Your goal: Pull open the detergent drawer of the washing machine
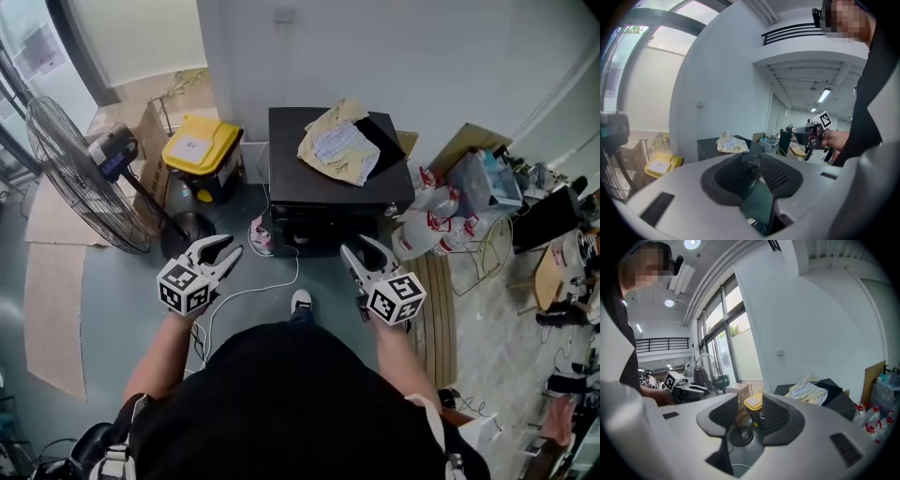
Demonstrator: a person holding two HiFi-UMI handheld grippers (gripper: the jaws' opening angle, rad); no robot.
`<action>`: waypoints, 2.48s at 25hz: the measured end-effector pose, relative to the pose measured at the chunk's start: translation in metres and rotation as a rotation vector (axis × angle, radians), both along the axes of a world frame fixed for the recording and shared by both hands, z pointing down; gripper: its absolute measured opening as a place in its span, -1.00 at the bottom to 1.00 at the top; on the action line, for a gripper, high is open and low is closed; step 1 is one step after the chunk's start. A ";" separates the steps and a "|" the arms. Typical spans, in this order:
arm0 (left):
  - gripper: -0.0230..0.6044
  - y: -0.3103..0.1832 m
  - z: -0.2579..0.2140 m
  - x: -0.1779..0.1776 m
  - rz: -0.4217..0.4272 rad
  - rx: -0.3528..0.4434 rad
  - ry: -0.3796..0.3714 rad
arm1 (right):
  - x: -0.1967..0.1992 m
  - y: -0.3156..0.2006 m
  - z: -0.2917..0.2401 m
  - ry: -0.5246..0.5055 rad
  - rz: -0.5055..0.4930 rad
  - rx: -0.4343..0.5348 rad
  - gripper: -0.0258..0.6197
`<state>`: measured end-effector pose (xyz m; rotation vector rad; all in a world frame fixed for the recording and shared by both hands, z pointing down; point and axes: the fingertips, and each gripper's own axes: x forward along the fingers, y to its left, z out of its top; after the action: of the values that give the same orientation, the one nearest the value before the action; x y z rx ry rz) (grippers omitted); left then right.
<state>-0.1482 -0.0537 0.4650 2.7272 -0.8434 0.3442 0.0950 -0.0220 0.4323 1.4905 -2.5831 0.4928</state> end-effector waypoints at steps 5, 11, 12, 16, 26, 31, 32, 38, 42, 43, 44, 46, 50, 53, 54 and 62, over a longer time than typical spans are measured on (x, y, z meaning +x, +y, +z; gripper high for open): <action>-0.52 -0.022 0.009 0.021 0.005 -0.023 -0.015 | 0.019 -0.025 0.011 -0.002 -0.002 -0.026 -0.42; -0.52 -0.054 0.018 0.042 -0.002 -0.036 -0.016 | 0.037 -0.053 0.025 0.004 -0.010 -0.054 -0.42; -0.52 -0.058 0.020 0.044 -0.002 -0.039 -0.016 | 0.038 -0.057 0.028 0.006 -0.012 -0.058 -0.42; -0.52 -0.073 0.030 0.053 -0.006 -0.059 -0.014 | 0.046 -0.075 0.040 0.013 -0.020 -0.080 -0.42; -0.52 -0.107 0.059 0.059 -0.022 -0.115 -0.027 | 0.054 -0.115 0.079 0.042 -0.044 -0.155 -0.41; -0.52 -0.123 0.073 0.058 -0.035 -0.145 -0.031 | 0.054 -0.129 0.099 0.052 -0.059 -0.202 -0.41; -0.52 -0.126 0.076 0.058 -0.036 -0.150 -0.034 | 0.054 -0.131 0.103 0.054 -0.062 -0.209 -0.41; -0.52 -0.139 0.098 0.063 -0.037 -0.182 -0.057 | 0.059 -0.143 0.128 0.062 -0.068 -0.258 -0.40; -0.52 -0.144 0.115 0.068 -0.037 -0.208 -0.075 | 0.064 -0.147 0.147 0.069 -0.071 -0.294 -0.40; -0.52 -0.146 0.120 0.069 -0.037 -0.217 -0.078 | 0.065 -0.148 0.152 0.071 -0.073 -0.304 -0.40; -0.52 -0.147 0.124 0.070 -0.037 -0.225 -0.081 | 0.066 -0.149 0.157 0.072 -0.076 -0.315 -0.40; -0.52 -0.149 0.133 0.073 -0.033 -0.242 -0.089 | 0.066 -0.151 0.167 0.078 -0.085 -0.333 -0.40; -0.52 -0.154 0.152 0.077 -0.029 -0.270 -0.109 | 0.064 -0.158 0.184 0.095 -0.112 -0.359 -0.39; -0.52 -0.160 0.164 0.078 -0.030 -0.294 -0.123 | 0.062 -0.164 0.193 0.102 -0.128 -0.376 -0.39; -0.52 -0.161 0.168 0.078 -0.029 -0.302 -0.129 | 0.061 -0.166 0.196 0.103 -0.133 -0.381 -0.39; -0.52 -0.171 0.206 0.083 -0.028 -0.356 -0.167 | 0.057 -0.176 0.235 0.129 -0.168 -0.436 -0.39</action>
<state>-0.0655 -0.2247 0.6711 2.3791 -0.7755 0.6563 0.1517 -0.1980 0.6677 1.1122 -2.2816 0.8403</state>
